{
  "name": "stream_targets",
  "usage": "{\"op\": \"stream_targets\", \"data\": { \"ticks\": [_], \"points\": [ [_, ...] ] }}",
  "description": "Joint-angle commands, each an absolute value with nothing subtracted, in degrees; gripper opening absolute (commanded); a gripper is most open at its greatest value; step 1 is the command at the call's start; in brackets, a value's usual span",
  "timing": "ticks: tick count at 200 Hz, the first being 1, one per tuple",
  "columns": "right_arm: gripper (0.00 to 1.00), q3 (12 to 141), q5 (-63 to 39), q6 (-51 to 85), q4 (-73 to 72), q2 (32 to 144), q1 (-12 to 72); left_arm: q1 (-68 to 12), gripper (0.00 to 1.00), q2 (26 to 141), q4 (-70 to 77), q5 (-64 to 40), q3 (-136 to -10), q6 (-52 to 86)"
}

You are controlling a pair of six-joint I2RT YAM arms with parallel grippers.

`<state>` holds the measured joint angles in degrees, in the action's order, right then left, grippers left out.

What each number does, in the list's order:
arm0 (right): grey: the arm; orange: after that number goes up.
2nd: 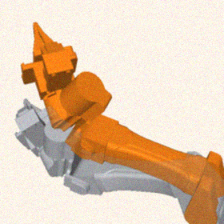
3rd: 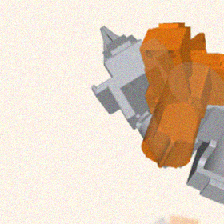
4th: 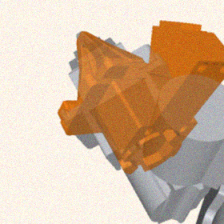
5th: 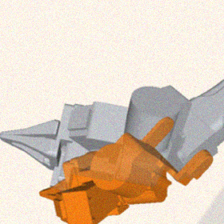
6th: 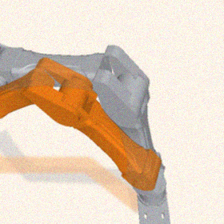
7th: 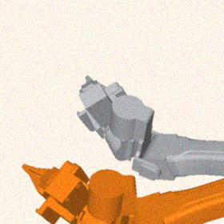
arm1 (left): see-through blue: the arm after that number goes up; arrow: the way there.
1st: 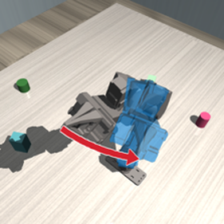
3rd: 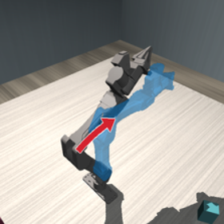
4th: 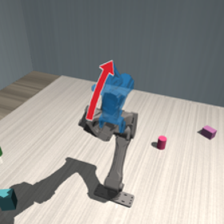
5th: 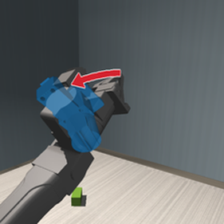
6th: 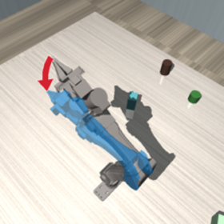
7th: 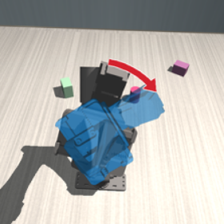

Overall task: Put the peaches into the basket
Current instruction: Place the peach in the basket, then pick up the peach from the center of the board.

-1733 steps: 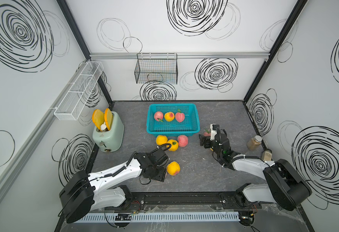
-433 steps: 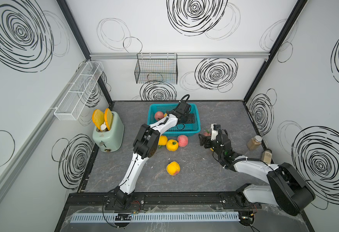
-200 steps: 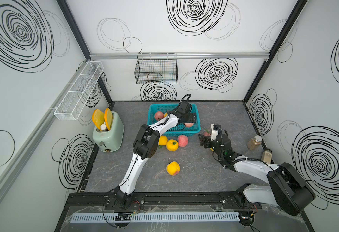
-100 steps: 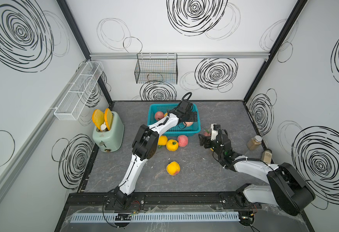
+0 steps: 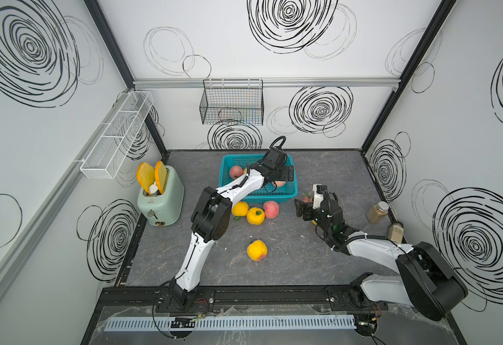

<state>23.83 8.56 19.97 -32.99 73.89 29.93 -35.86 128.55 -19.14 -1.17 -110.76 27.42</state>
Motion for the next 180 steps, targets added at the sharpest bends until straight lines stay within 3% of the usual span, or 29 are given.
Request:
{"op": "stream_targets", "data": {
  "ticks": [1,180],
  "points": [
    [0.89,23.9,8.3,20.5,-33.3,73.5,30.4,-36.1,0.94,124.9,-16.2,-0.2,-109.5,26.2],
    [0.89,23.9,8.5,20.3,-33.0,73.4,30.6,-37.6,0.94,117.6,-14.1,0.9,-103.8,25.0]
  ]
}}
